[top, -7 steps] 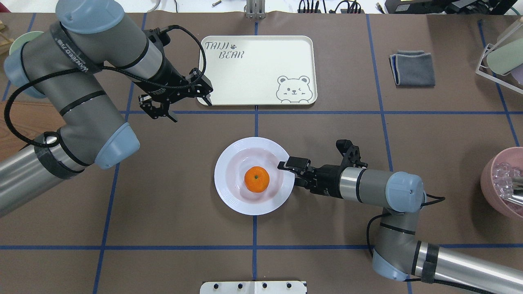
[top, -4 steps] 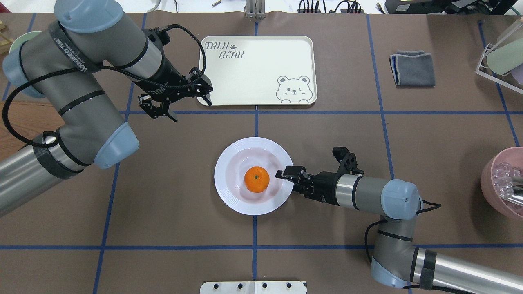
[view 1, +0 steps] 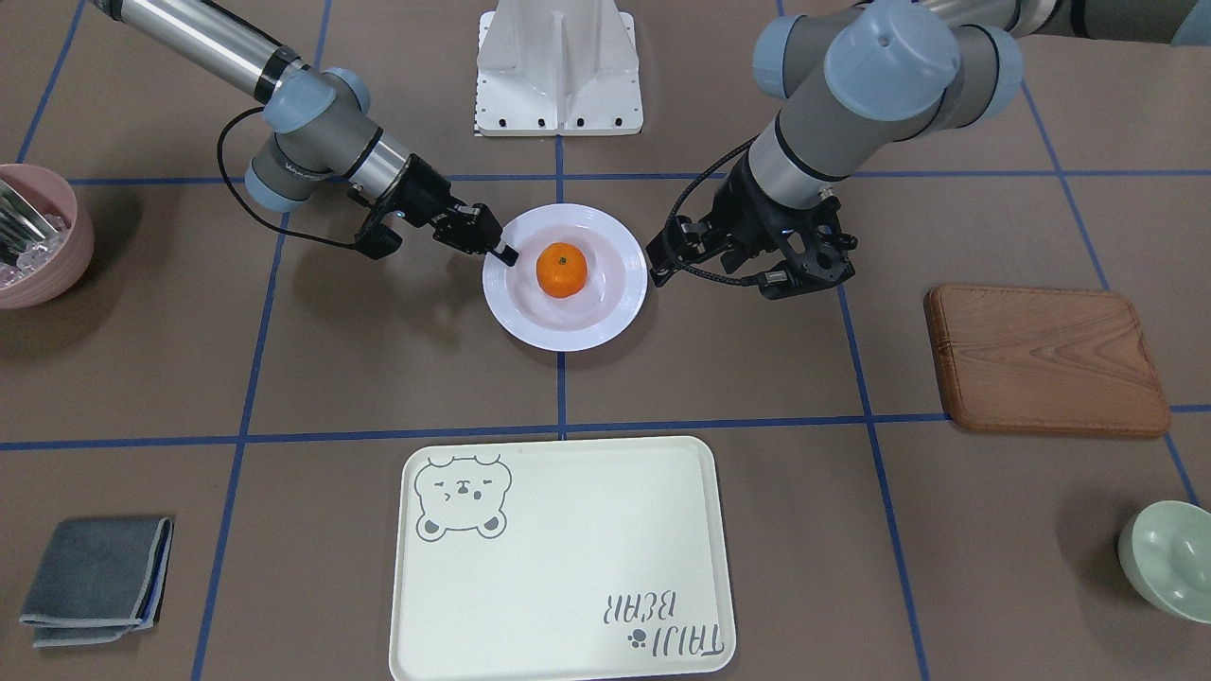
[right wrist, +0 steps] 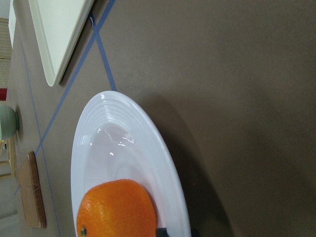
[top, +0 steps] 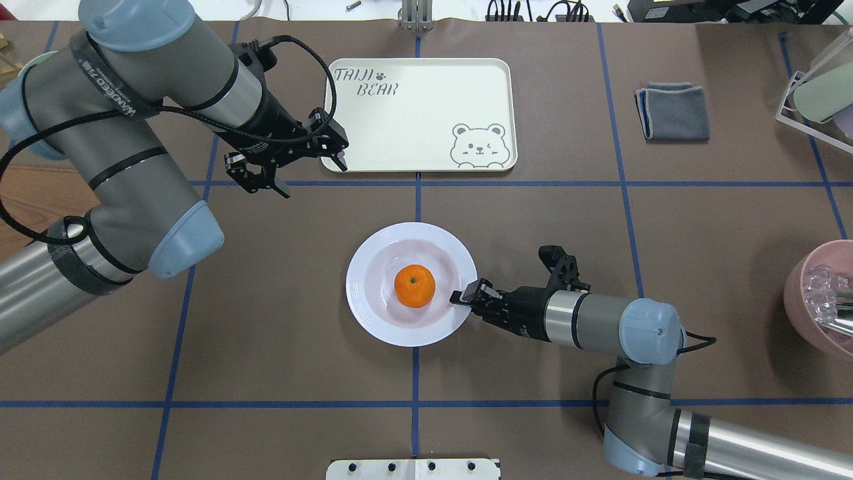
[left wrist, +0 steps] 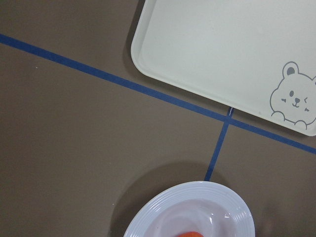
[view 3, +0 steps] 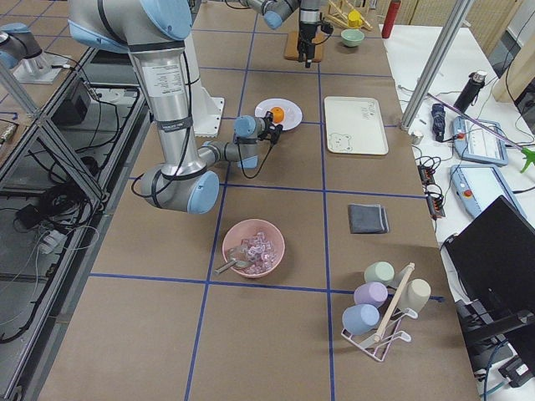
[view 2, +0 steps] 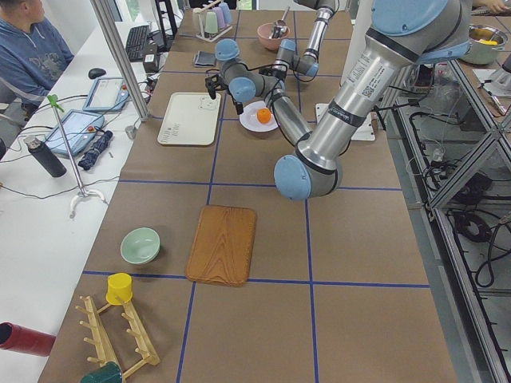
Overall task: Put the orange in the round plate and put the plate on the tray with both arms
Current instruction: 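Slide the plate with the orange onto the bear tray using the right gripper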
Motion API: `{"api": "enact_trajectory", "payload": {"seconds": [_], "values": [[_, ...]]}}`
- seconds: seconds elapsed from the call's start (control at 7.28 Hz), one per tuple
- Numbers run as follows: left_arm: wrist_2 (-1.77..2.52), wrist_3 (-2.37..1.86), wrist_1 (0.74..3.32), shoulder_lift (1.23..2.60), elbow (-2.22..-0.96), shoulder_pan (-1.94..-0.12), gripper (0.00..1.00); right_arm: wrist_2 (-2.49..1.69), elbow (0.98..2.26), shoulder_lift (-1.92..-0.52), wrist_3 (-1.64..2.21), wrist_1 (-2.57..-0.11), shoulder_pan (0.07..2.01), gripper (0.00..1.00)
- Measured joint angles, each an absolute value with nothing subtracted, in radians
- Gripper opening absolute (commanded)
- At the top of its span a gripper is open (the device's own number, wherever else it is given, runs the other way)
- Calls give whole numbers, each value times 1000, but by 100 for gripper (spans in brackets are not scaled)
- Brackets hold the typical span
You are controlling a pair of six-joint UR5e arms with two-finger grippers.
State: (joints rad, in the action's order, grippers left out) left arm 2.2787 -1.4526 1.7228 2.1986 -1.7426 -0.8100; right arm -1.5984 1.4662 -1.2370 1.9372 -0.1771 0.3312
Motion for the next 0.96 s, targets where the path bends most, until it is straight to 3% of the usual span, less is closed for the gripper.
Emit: {"api": "enact_trajectory", "payload": {"seconds": [0.96], "values": [[2281, -1453, 1723, 2180, -1788, -826, 98, -1381, 1471, -1179, 2069, -33, 376, 0]]}}
